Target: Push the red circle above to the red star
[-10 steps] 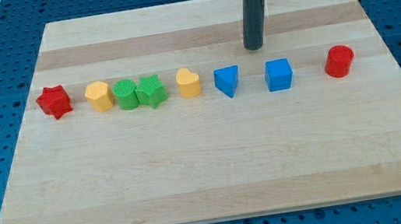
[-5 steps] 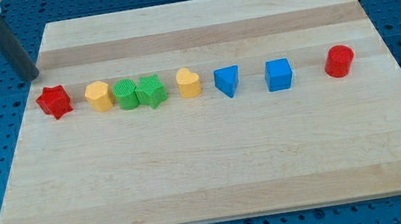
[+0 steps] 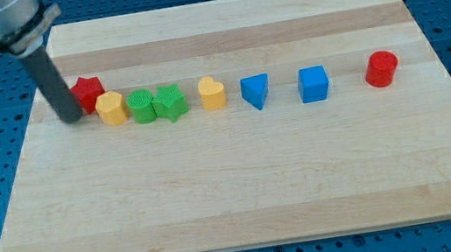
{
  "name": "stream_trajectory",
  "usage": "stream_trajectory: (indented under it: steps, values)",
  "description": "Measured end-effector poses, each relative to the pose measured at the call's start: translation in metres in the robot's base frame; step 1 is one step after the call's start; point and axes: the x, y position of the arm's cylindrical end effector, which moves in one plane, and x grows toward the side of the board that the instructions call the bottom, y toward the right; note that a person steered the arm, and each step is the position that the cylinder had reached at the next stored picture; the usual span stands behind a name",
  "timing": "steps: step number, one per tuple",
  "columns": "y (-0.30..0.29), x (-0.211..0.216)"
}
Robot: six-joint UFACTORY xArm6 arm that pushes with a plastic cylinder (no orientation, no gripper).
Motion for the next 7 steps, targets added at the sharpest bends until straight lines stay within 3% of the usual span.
stream_trajectory:
  steps: [1,2,3,4,7]
  values:
    - [0.093,0.075]
    - [0.24,0.071]
    - [0.299,0.069]
    - [0.348,0.044]
    - [0.357,0.048]
